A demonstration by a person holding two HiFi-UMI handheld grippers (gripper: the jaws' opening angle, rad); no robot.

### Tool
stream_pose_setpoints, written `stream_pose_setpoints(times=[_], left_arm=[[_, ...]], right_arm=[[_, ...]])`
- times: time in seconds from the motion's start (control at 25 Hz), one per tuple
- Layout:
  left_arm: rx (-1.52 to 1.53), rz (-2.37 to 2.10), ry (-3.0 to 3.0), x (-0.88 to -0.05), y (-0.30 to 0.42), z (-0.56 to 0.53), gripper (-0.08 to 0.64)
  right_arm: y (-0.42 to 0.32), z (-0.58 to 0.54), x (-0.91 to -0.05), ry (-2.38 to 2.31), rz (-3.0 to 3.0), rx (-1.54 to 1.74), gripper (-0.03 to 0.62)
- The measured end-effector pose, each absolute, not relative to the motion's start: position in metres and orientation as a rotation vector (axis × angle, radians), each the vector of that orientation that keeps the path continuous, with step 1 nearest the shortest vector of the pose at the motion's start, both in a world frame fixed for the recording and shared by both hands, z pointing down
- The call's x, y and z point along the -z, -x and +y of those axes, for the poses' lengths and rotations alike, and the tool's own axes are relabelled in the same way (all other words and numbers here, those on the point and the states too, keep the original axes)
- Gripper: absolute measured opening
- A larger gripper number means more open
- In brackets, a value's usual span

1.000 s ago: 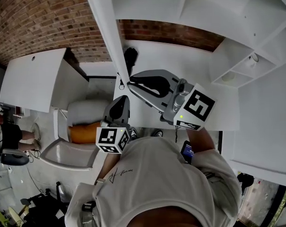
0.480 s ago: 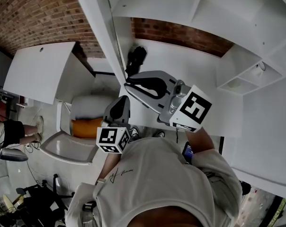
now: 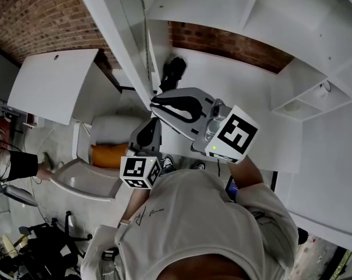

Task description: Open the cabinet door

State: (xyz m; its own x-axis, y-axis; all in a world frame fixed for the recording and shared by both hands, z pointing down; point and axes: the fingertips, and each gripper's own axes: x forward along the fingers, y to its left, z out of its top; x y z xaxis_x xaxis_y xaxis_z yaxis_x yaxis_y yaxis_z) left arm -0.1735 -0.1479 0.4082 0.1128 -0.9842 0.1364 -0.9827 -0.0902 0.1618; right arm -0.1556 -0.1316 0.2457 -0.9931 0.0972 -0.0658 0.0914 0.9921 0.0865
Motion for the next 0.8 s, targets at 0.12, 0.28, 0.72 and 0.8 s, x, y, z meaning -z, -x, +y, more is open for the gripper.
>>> stream_pose_setpoints(times=[0.12, 0.28, 0.72, 0.8], left_arm=[[0.007, -1.971, -2.166, -0.409, 0.179, -0.145, 0.017], [0.014, -1.982, -2.151, -0.411, 0.184, -0.142, 0.017], [0.026, -2.007, -2.128, -0.411, 0.195, -0.13, 0.017], [0.029, -2.012, -2.123, -0.411, 0.198, -0.128, 0.017]], right_arm=[[0.163, -0.128, -0.246, -0.157, 3.058, -0.129, 0.044], [0.17, -0.125, -0.248, -0.182, 3.057, -0.122, 0.044], [0.189, -0.11, -0.243, -0.243, 3.057, -0.116, 0.038], [0.192, -0.109, -0.244, -0.254, 3.055, -0.128, 0.038]])
